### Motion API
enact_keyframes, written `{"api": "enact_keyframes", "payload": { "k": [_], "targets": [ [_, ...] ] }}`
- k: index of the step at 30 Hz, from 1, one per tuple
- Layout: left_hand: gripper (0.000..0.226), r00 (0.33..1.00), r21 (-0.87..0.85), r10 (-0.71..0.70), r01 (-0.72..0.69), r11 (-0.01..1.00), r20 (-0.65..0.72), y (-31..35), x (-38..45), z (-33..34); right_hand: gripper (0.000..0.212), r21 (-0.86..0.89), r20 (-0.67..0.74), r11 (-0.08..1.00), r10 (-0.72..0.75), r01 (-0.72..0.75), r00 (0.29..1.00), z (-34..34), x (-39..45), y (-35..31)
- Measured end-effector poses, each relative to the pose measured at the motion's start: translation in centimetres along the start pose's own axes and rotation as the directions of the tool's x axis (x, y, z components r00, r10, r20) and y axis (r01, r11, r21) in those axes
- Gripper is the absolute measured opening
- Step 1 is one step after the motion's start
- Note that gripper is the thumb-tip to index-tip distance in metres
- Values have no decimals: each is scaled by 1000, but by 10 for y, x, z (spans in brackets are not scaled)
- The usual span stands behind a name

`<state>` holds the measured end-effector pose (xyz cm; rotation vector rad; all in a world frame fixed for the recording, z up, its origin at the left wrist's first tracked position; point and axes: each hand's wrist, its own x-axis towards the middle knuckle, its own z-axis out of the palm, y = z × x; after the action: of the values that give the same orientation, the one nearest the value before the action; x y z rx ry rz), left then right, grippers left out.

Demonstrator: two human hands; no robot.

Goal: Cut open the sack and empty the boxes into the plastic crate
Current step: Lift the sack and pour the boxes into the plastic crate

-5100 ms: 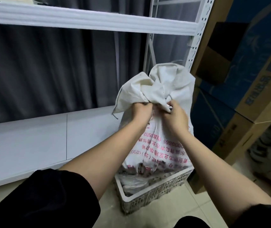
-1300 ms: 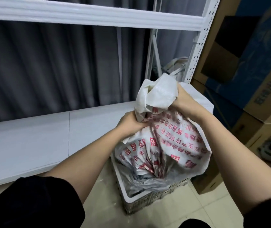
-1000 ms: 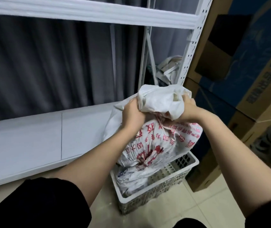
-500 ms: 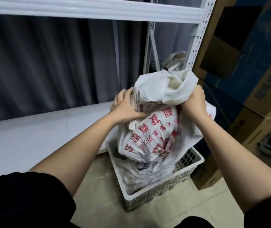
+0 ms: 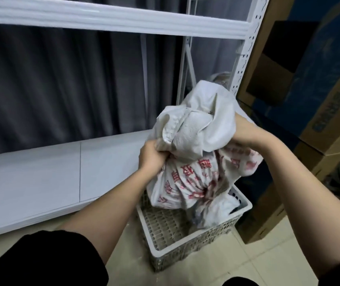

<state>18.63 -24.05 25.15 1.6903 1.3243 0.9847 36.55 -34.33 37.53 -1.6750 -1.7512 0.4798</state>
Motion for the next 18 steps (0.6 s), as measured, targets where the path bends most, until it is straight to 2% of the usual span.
{"api": "enact_keyframes", "payload": {
  "k": [2,3,5,7,9,11,12,14,15,16,17,18],
  "targets": [
    [9,998,32,22,-20,999,-58,5,0,-4,26,-25,160,998,53,-49,986,-1,-2,6],
    [10,998,17,28,-27,999,-60,11,2,-7,27,-87,197,991,114,-99,974,-2,-2,13],
    [14,999,-130,-3,-4,992,-51,23,3,-12,30,-300,156,939,222,-168,963,1,3,28],
    [20,991,-437,-132,132,890,30,36,1,-13,43,-490,49,838,299,-238,953,6,8,45],
    [31,980,-520,-165,200,830,114,42,0,-14,64,-506,-54,767,427,-394,902,9,7,54],
    [33,975,-476,-142,207,855,170,46,-1,-20,69,-419,-19,816,431,-398,902,12,4,64],
    [31,979,-409,-95,163,898,181,46,0,-25,64,-404,0,842,392,-359,920,12,3,70],
    [28,976,-108,108,-88,990,190,49,4,-36,50,-408,-47,849,349,-337,936,13,1,75],
    [25,958,95,195,-219,971,210,50,7,-41,42,-413,-111,834,352,-366,929,14,0,72],
    [22,946,311,254,-308,899,204,50,11,-43,34,-423,-204,820,328,-385,922,15,0,68],
    [19,936,462,307,-351,815,170,51,10,-45,26,-439,-319,816,251,-377,914,16,1,62],
    [16,917,527,384,-381,759,110,49,9,-43,18,-459,-444,815,134,-354,886,17,2,56]
  ]
}}
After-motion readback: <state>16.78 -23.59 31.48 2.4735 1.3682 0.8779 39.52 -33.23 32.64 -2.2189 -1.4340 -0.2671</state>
